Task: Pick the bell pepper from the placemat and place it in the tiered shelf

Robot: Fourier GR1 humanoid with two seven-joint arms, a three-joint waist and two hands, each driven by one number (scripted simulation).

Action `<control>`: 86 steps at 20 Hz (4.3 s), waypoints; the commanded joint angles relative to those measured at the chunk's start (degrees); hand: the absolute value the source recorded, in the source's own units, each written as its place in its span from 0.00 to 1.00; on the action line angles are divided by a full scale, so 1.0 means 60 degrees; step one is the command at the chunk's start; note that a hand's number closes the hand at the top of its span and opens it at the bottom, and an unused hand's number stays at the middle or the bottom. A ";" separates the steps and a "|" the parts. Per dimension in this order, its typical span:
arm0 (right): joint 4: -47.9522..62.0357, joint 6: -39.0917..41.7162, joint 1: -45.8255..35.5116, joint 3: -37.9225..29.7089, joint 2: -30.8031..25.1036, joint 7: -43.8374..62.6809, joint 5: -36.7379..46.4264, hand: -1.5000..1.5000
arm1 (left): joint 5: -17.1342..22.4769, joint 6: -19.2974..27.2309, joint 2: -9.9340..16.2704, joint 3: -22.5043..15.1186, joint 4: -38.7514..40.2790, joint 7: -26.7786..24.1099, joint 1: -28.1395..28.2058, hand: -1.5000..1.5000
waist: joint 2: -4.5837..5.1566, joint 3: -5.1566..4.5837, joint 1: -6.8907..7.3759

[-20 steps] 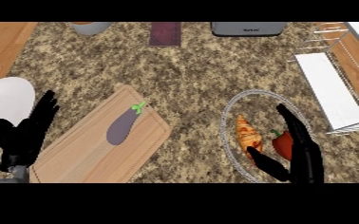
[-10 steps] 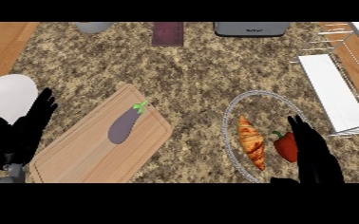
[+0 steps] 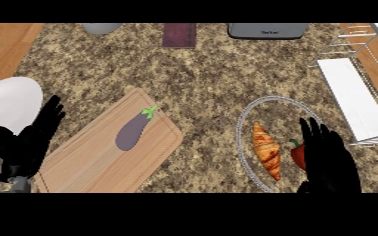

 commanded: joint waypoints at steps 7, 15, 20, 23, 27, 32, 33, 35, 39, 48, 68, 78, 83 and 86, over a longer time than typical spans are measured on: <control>0.0816 0.1351 -0.0701 -0.0939 0.0417 -0.0594 0.0225 0.00 | -0.0516 -0.0508 -0.0354 0.0554 0.0353 -0.0256 0.0035 0.50 | -0.0005 0.0016 -0.0071; 0.2340 -0.0512 -0.0006 -0.1473 0.0241 -0.2082 0.0915 0.00 | -0.0884 -0.0373 -0.0744 0.0727 0.0134 0.0104 -0.0205 0.50 | -0.0003 0.0018 -0.0092; 0.3505 -0.0835 -0.0614 -0.1438 0.0973 -0.2308 0.1393 0.00 | -0.0984 -0.0640 -0.0949 0.0703 -0.0808 0.0342 0.0681 0.50 | -0.0007 0.0019 -0.0040; 0.3979 -0.1525 -0.0381 -0.1681 0.0931 -0.2895 0.1545 0.00 | -0.1250 -0.0470 -0.1031 0.0839 -0.0499 0.0336 0.0108 0.50 | -0.0004 0.0019 -0.0062; 0.3707 -0.0649 -0.0734 -0.2364 0.0871 -0.3181 0.1351 0.00 | -0.1132 -0.1082 -0.0822 0.1348 0.0075 0.0433 -0.0188 0.50 | -0.0003 0.0017 -0.0074; 0.5380 -0.1398 -0.1186 -0.2841 0.1033 -0.3758 0.1227 1.00 | -0.1242 -0.1077 -0.0937 0.1417 0.0146 0.0227 -0.0149 0.50 | 0.0003 0.0018 -0.0053; 0.4574 -0.0984 -0.0910 -0.2577 0.1203 -0.3423 0.1278 1.00 | -0.1266 -0.0669 -0.1177 0.1054 -0.1437 0.1609 0.0046 0.50 | -0.0011 0.0021 -0.0048; 0.5343 -0.1541 -0.1075 -0.2407 0.1343 -0.3976 0.1564 1.00 | -0.1153 -0.1240 -0.0825 0.1606 -0.0108 0.0572 -0.0347 0.50 | 0.0001 0.0018 -0.0055; 0.5902 -0.2400 -0.0877 -0.2448 0.0999 -0.4538 0.1913 1.00 | -0.1213 -0.1337 -0.0962 0.1676 0.0708 -0.0124 -0.0497 0.50 | 0.0011 0.0017 -0.0079; 0.3620 -0.1901 -0.0839 -0.1953 0.1386 -0.3711 0.2749 1.00 | -0.1158 -0.1517 -0.1060 0.1723 -0.0654 0.0343 0.0442 0.50 | -0.0017 0.0016 -0.0049; 0.5150 -0.3202 -0.8541 -0.6677 0.3977 0.4287 0.4284 1.00 | -0.1403 -0.1466 -0.1004 0.1633 0.0071 0.0201 -0.0213 0.50 | -0.0019 0.0007 0.0139; 0.4162 -0.2259 -1.0266 -0.6228 0.4144 0.5077 0.6050 1.00 | -0.1730 -0.1235 -0.1292 0.1540 0.0414 -0.0294 -0.0090 0.50 | -0.0033 -0.0001 0.0019; 0.4866 -0.2263 -1.1158 -0.7128 0.3614 0.4270 0.7058 1.00 | -0.1473 -0.1436 -0.1165 0.1684 0.0158 -0.0012 -0.0138 0.50 | 0.0004 0.0005 0.0035; 0.4746 -0.1056 -1.1262 -0.7520 0.3209 0.3904 0.7543 1.00 | -0.1408 -0.1410 -0.1184 0.1603 -0.0361 0.0491 -0.0116 0.50 | -0.0059 0.0013 -0.0040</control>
